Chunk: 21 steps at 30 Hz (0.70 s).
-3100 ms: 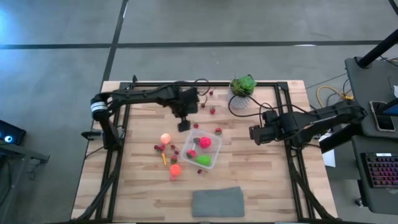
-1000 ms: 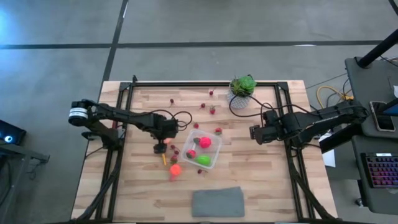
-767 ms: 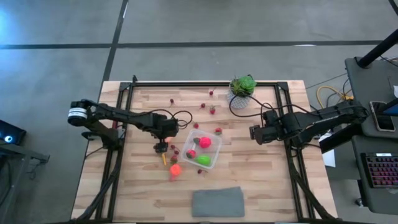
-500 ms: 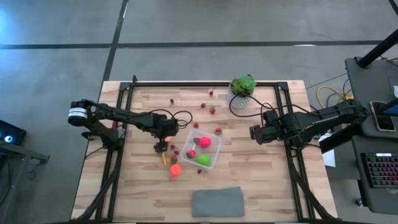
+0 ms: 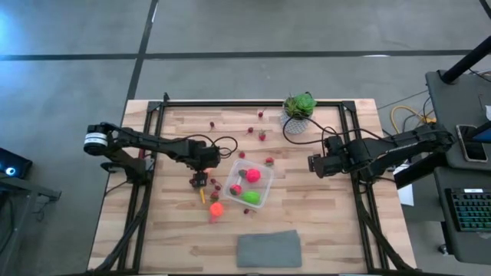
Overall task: Pick and placing Produce into tupperware
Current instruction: Put the peach into the transparent container
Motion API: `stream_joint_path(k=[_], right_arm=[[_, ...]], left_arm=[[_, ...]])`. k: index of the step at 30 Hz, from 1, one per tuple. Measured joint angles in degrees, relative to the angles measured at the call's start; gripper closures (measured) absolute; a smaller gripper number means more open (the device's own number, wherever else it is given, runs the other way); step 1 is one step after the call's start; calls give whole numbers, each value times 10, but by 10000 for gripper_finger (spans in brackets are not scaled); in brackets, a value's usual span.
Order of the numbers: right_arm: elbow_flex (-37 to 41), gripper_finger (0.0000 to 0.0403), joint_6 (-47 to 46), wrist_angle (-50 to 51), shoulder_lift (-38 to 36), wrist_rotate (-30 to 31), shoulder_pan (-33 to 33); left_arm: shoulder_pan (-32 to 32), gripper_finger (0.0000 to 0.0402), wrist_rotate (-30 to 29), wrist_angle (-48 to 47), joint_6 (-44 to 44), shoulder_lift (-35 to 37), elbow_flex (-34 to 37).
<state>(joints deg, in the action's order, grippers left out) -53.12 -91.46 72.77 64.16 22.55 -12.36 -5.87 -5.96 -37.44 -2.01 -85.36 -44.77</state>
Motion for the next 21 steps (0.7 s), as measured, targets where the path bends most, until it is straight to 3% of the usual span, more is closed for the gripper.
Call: stream_joint_path(k=[6, 14, 21], right_arm=[[0, 106, 0, 0, 0, 0, 0], [0, 109, 0, -2, 0, 0, 0], [0, 106, 0, -14, 0, 0, 0]], left_arm=[[0, 162, 0, -15, 1, 3, -17], [0, 163, 3, -21, 1, 52, -107], [0, 163, 97, 66, 2, 77, -164]])
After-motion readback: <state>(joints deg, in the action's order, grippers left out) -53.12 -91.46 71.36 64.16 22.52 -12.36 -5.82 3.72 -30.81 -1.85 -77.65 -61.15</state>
